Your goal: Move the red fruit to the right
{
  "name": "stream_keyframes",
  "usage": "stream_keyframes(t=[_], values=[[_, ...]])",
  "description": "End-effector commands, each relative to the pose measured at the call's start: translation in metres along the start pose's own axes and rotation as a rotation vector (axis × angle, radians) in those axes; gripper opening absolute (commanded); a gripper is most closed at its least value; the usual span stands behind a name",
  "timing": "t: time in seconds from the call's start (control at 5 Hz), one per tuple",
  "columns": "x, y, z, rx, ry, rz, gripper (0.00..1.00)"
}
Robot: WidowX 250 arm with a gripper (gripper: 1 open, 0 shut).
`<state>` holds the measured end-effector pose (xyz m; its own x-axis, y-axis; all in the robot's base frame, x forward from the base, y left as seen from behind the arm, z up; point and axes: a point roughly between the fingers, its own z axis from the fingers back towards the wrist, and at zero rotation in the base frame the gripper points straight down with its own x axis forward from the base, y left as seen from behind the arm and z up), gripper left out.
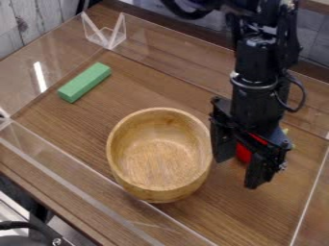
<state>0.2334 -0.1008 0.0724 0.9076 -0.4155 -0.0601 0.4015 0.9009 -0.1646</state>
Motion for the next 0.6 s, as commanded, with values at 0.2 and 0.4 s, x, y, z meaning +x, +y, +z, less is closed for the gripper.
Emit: stream_keyframes(t=[0.2, 0.4], values=[[0.017, 0.004, 0.018, 0.004, 0.005, -0.082, 1.00], [0.011, 0.013, 0.012, 0.000, 0.007, -0.055, 0.00]])
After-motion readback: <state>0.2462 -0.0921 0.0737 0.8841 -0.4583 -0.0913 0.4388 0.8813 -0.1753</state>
